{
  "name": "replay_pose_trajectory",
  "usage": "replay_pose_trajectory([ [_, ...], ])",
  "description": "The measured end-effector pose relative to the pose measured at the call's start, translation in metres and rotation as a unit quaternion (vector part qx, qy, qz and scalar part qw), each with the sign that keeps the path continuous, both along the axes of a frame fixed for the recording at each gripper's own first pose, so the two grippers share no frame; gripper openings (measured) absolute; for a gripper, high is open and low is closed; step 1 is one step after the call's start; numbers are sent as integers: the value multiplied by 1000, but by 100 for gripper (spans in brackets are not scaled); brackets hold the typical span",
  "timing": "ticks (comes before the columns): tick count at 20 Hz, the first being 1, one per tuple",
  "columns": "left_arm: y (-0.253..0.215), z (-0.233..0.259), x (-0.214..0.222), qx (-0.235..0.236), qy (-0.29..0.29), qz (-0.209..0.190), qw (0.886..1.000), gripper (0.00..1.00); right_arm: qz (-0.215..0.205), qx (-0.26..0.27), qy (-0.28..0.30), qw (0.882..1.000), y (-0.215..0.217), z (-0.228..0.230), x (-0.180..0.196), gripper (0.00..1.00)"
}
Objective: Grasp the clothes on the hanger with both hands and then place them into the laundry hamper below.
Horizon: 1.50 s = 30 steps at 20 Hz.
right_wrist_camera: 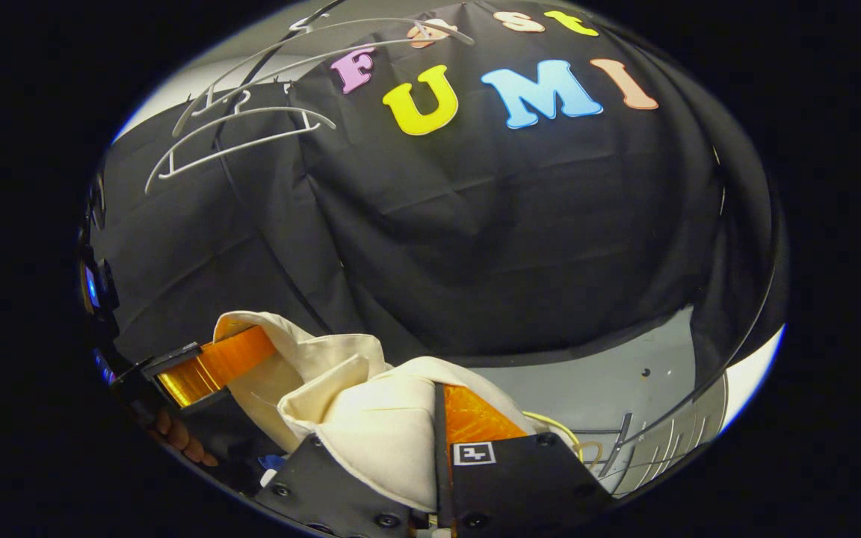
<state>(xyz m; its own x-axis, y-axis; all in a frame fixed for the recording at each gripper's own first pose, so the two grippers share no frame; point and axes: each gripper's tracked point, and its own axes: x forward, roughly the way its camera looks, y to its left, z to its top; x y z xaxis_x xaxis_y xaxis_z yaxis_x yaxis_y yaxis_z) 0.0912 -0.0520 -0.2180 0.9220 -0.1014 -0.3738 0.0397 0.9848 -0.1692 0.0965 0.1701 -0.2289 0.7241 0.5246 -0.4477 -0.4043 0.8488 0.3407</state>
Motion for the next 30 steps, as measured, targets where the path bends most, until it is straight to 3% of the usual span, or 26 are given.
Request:
replay_pose_trajectory([
  [6, -4, -94, -8, 17, 82, -11, 996, 1, -3, -57, 46, 997, 4, -64, -8, 8],
  [12, -26, -180, -13, 38, 166, -21, 985, 0, -16, -97, 90, 991, -8, -110, -26, 8],
  [21, -31, -238, -41, 50, 258, -36, 964, 1, -42, -162, 138, 976, -31, -155, -40, 10],
  [22, -30, -240, -42, 51, 260, -36, 964, 2, -45, -164, 140, 975, -32, -155, -41, 14],
  [24, -26, -236, -39, 50, 253, -34, 965, 13, -49, -167, 143, 974, -34, -154, -41, 22],
  [25, -25, -232, -39, 49, 246, -33, 967, 34, -50, -166, 142, 975, -34, -154, -41, 27],
  [27, -20, -223, -37, 59, 235, -31, 970, 77, -49, -156, 135, 977, -31, -146, -39, 55],
  [28, -18, -221, -38, 64, 231, -31, 970, 80, -49, -154, 132, 978, -29, -144, -38, 72],
  [29, -18, -219, -38, 66, 230, -30, 971, 80, -51, -157, 129, 978, -31, -142, -37, 80],
  [30, -18, -218, -38, 68, 228, -29, 971, 80, -51, -158, 127, 978, -32, -140, -38, 100],
])
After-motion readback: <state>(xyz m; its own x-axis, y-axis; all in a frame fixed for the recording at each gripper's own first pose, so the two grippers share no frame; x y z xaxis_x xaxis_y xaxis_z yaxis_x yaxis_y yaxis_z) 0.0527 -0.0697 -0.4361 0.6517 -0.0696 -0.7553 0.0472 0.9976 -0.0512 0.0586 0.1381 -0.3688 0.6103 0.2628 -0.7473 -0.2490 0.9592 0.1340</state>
